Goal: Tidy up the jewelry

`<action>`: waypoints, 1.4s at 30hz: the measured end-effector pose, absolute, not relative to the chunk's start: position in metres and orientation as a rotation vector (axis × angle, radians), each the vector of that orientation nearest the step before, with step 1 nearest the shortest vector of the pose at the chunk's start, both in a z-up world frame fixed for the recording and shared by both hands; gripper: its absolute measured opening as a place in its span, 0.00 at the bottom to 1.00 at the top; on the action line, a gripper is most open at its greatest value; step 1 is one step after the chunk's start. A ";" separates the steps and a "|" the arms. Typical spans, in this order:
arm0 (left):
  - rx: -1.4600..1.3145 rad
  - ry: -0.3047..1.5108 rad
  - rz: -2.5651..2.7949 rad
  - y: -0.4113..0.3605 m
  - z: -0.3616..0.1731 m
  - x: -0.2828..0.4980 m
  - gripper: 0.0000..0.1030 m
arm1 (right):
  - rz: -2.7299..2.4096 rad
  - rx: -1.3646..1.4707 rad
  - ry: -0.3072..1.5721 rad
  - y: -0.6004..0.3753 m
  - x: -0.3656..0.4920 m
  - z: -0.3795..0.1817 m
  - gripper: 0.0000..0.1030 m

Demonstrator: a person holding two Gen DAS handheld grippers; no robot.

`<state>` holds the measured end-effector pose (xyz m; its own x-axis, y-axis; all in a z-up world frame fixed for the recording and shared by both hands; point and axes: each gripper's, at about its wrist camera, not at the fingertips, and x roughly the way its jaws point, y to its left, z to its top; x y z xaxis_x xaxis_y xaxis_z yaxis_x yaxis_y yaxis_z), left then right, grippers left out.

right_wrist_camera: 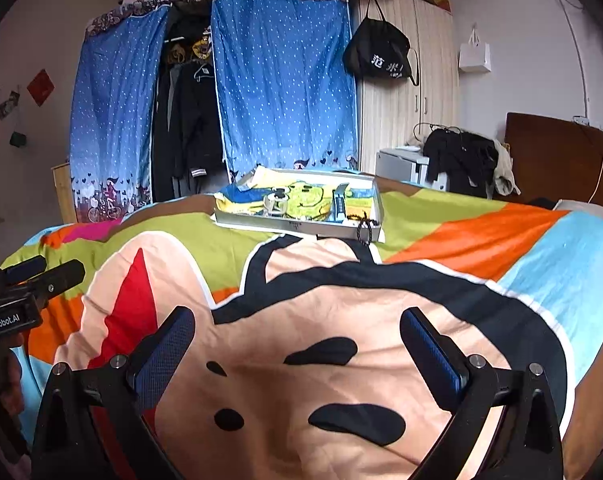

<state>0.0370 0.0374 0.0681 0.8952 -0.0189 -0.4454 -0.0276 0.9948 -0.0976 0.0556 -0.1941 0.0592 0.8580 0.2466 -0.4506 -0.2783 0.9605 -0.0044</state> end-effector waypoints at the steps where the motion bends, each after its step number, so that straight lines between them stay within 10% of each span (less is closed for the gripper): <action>1: -0.102 0.462 0.004 0.037 0.067 0.036 0.96 | 0.273 -0.072 0.467 -0.194 0.056 0.057 1.00; 42: -0.095 0.453 -0.041 0.030 0.034 0.020 0.96 | 0.276 -0.065 0.453 -0.204 0.038 0.025 1.00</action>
